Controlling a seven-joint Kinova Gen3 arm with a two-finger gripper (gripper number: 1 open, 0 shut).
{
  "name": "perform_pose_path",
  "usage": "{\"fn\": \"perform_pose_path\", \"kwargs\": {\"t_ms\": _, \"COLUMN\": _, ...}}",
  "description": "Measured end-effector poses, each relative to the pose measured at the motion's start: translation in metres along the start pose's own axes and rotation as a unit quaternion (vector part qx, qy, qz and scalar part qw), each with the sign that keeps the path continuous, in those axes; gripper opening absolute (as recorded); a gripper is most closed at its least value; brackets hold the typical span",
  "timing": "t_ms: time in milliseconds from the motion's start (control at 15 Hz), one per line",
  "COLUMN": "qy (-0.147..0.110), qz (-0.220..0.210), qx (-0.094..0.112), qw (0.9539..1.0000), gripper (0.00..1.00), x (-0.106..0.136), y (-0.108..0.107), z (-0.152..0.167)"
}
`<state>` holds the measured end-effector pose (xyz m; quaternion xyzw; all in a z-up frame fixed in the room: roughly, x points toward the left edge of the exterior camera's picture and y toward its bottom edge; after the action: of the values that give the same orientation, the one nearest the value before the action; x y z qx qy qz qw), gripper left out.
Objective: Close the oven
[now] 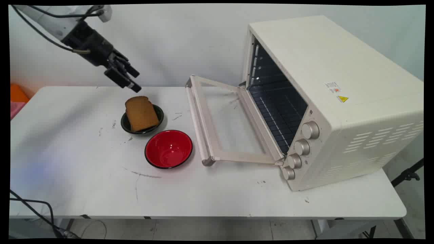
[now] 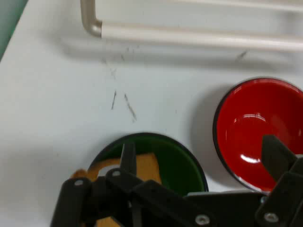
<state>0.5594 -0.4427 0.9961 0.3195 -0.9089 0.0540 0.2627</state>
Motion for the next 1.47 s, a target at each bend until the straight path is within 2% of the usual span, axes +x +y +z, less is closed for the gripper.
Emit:
{"fn": "perform_pose_path", "kwargs": {"t_ms": 267, "qy": 0.002, "qz": -0.005, "qx": -0.013, "qw": 0.9999, "gripper": 1.0, "x": 0.014, "y": 0.002, "z": 0.031}}
{"fn": "perform_pose_path", "kwargs": {"t_ms": 600, "qy": -0.022, "qz": 0.002, "qx": -0.034, "qw": 0.9992, "gripper": 1.0, "x": 0.025, "y": 0.021, "z": 0.083}}
{"fn": "perform_pose_path", "kwargs": {"t_ms": 933, "qy": -0.031, "qz": 0.017, "qx": -0.046, "qw": 0.9983, "gripper": 1.0, "x": 0.039, "y": 0.031, "z": 0.132}}
{"fn": "perform_pose_path", "kwargs": {"t_ms": 1000, "qy": -0.032, "qz": 0.02, "qx": -0.048, "qw": 0.9981, "gripper": 0.0, "x": 0.04, "y": 0.033, "z": 0.139}}
{"fn": "perform_pose_path", "kwargs": {"t_ms": 1267, "qy": -0.033, "qz": 0.035, "qx": -0.051, "qw": 0.9975, "gripper": 0.0, "x": 0.045, "y": 0.037, "z": 0.165}}
{"fn": "perform_pose_path", "kwargs": {"t_ms": 1467, "qy": -0.023, "qz": 0.045, "qx": -0.048, "qw": 0.9976, "gripper": 0.0, "x": 0.049, "y": 0.04, "z": 0.179}}
